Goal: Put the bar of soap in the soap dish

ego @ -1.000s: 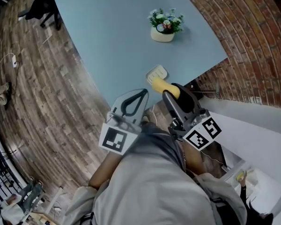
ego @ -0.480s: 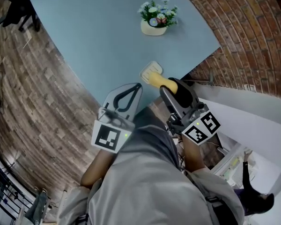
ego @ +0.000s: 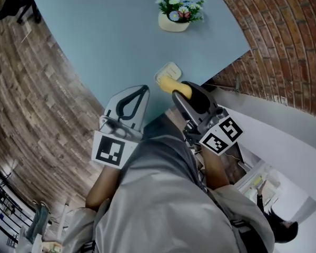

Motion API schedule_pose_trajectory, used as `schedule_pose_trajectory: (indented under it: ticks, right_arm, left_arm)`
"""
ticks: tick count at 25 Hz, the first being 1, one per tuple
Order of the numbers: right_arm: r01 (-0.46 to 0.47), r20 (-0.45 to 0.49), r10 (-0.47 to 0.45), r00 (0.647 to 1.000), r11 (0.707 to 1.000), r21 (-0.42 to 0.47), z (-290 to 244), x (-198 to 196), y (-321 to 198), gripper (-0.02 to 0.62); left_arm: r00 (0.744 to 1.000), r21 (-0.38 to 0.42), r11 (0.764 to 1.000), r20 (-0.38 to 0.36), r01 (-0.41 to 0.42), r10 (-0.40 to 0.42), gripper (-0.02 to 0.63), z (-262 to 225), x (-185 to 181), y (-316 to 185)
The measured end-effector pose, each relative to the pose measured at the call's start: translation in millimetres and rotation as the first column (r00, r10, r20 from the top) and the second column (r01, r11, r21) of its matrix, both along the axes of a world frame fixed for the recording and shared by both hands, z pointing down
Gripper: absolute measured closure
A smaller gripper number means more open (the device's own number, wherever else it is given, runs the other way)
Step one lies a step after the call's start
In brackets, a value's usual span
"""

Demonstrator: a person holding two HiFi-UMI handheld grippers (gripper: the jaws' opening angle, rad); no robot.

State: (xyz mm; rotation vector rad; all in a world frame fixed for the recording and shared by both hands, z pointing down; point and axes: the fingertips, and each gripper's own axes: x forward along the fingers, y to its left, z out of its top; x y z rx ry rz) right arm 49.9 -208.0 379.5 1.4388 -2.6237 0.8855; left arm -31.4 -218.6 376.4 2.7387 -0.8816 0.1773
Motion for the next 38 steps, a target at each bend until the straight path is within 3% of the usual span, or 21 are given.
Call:
schedule_pose_trajectory:
  ticks: [14,38]
  right_arm:
    - [0.074,0.024,-0.072,0.997,0.993,-0.092,46,1,-6,0.434]
    - [0.054,0.026,-0.050,0.998,0.973,-0.226,120,27,-6,0.434]
  left_arm:
    - [0.995,-0.005,0.995,0.025,0.099,-0.099,0.603,4,-10,3]
    - [0.989,-0.064,0.988,0.061,0.138,-0.134,0.603,30,-1,1]
